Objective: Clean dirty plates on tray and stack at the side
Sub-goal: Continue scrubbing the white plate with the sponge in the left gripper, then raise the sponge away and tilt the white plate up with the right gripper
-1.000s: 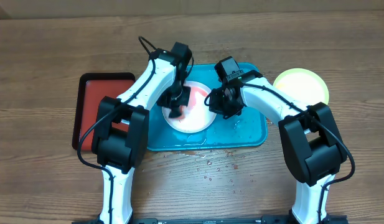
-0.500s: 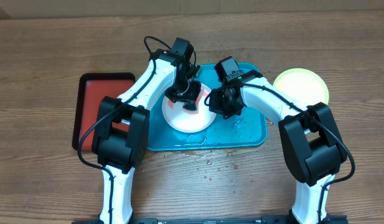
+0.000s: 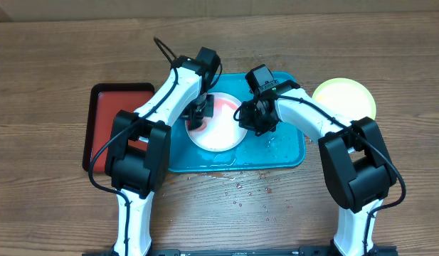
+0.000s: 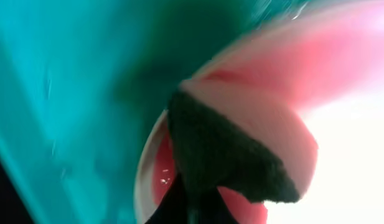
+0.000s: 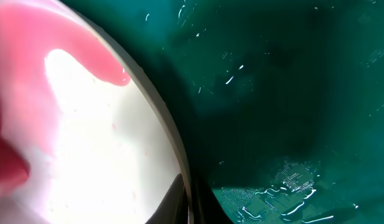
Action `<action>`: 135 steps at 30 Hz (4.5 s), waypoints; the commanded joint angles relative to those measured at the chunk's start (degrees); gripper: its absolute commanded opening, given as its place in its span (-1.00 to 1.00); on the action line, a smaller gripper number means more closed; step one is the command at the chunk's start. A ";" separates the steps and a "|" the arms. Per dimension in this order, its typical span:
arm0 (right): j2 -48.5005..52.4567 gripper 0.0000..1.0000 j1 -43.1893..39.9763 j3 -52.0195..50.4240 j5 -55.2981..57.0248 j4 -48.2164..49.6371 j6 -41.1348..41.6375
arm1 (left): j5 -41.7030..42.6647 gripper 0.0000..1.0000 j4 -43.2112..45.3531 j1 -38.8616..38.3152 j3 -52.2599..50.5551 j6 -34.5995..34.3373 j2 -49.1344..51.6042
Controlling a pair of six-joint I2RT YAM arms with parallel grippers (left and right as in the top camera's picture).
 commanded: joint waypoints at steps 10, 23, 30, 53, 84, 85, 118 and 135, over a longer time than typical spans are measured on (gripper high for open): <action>2.12 -0.92 0.68 -1.14 2.43 -0.39 0.42 | 19.98 -0.91 -4.94 0.11 -0.20 4.66 0.74; 2.12 -0.92 0.68 -1.14 1.84 -0.37 0.39 | 11.26 -0.91 16.85 -0.37 -0.20 4.37 0.74; 2.12 -0.92 0.68 -1.14 1.84 0.13 0.39 | 0.13 -0.91 15.10 -0.39 -0.20 3.56 0.74; 2.12 -0.92 0.68 -1.14 1.81 0.26 0.42 | 28.81 -0.91 12.24 -0.42 -0.20 11.56 0.74; 2.12 -0.90 0.68 -1.14 1.84 0.28 0.39 | 29.18 -0.91 0.92 -0.44 -0.20 22.84 0.74; 2.12 -0.90 0.68 -1.14 1.84 0.26 0.39 | 30.47 -0.92 2.29 -0.44 -0.20 23.26 0.74; -2.67 -0.93 0.74 -0.96 1.55 -6.03 -1.75 | 13.92 -0.92 -21.53 11.17 29.00 3.61 0.74; -23.65 -0.93 14.47 -0.96 52.78 -16.44 3.02 | 13.94 -0.92 -17.38 11.15 21.75 3.04 0.76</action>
